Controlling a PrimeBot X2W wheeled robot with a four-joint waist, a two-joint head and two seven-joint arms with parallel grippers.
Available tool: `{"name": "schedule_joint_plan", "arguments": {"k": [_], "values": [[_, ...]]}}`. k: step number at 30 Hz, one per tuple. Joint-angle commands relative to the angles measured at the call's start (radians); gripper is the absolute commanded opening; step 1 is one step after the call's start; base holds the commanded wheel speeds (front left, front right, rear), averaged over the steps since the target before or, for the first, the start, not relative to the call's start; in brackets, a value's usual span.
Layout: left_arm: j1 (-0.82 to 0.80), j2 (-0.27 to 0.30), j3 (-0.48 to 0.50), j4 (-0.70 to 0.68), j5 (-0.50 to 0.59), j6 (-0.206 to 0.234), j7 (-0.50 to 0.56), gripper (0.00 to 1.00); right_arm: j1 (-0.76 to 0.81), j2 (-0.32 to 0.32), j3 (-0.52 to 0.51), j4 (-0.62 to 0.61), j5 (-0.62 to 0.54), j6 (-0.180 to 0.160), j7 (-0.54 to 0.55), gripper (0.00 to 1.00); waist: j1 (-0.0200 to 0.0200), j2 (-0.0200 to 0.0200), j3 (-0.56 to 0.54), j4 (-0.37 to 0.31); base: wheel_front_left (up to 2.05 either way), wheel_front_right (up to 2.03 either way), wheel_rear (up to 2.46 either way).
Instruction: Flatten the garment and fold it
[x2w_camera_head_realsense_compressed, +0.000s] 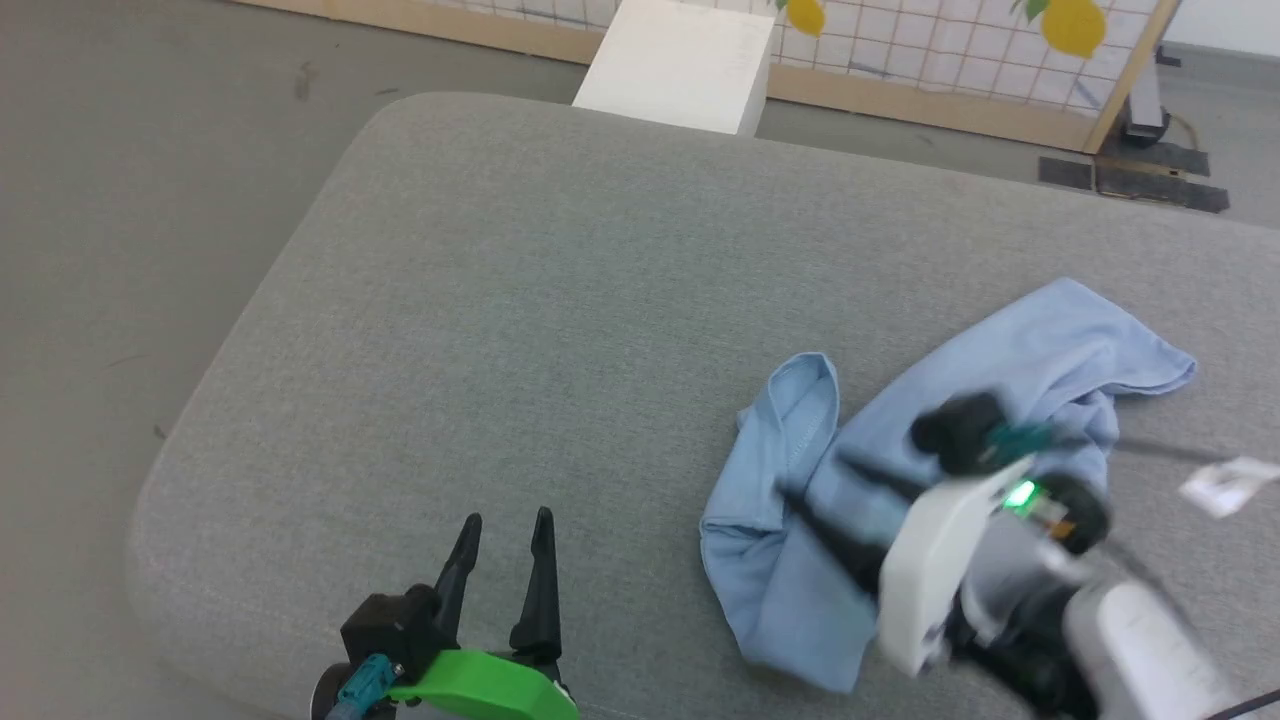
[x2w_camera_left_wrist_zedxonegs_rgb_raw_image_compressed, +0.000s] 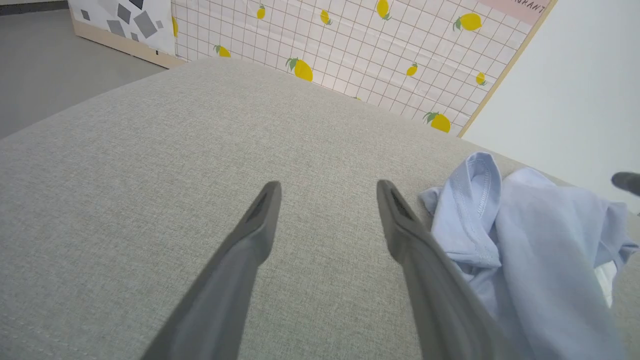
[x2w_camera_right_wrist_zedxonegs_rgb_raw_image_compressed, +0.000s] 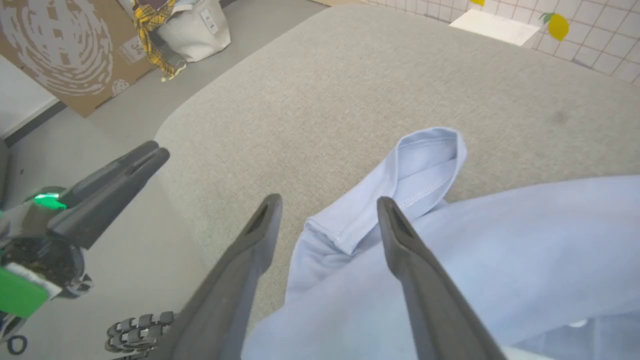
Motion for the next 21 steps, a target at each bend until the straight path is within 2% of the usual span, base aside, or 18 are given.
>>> {"name": "schedule_joint_plan", "arguments": {"k": [1,6,11,13,17,21], "values": [[0.003,-0.002,0.0,0.0,-0.003,0.002,-0.004,1.0,-0.024,0.007,-0.031,-0.013,-0.004,-0.001,-0.012,1.0,0.0,0.0,-0.005,-0.008,0.0,0.0,0.0],[-0.001,-0.002,-0.005,-0.011,-0.001,0.004,-0.004,1.0,-0.018,0.026,-0.223,-0.073,-0.051,-0.001,-0.03,1.0,0.0,0.0,-0.003,-0.012,0.0,0.0,0.0],[-0.002,-0.002,-0.001,-0.03,0.005,0.007,-0.004,1.0,0.078,0.001,-0.39,-0.104,-0.152,-0.001,-0.01,1.0,0.0,0.0,0.017,-0.016,0.0,0.0,0.0],[-0.002,-0.002,0.001,-0.033,0.007,0.007,-0.004,1.0,0.121,0.01,-0.443,-0.105,-0.176,-0.001,0.0,1.0,0.0,0.0,0.025,-0.018,0.0,0.0,0.0],[-0.001,-0.002,0.005,-0.034,0.009,0.009,-0.004,1.0,0.151,0.033,-0.485,-0.111,-0.196,-0.001,0.006,1.0,0.0,0.0,0.038,-0.028,0.0,0.0,0.0],[-0.008,-0.002,0.001,-0.029,0.008,0.008,-0.004,1.0,0.128,0.027,-0.452,-0.083,-0.217,-0.001,0.031,1.0,0.0,0.0,0.044,-0.032,0.0,0.0,0.0]]}}
